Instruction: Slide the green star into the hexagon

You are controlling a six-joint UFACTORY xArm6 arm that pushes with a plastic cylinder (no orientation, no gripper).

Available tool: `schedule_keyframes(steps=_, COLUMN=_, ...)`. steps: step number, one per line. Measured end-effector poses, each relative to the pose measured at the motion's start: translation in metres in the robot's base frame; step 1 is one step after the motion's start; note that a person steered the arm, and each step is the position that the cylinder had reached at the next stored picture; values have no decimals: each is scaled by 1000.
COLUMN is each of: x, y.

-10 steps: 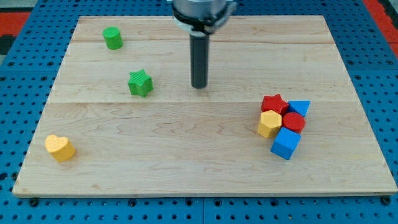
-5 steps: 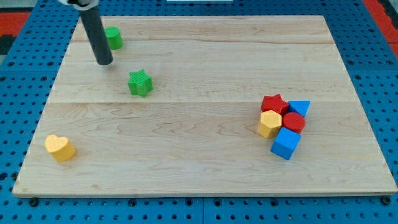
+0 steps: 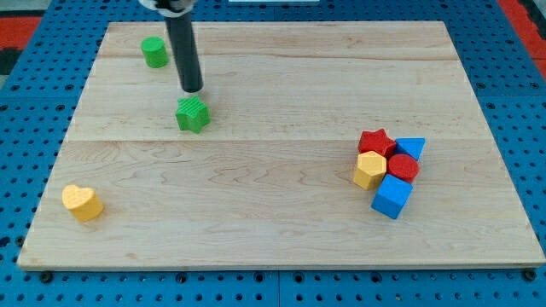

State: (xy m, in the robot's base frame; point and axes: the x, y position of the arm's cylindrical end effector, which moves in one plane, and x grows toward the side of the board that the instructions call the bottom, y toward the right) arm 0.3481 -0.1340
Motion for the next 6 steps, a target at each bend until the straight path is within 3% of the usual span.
schedule_keyframes(steps=1, x=32, y=-42)
schedule_keyframes(steps=3, x=57, y=171)
schedule_keyframes(steps=5, x=55, y=89)
schedule_keyframes(steps=6, x=94, y=116)
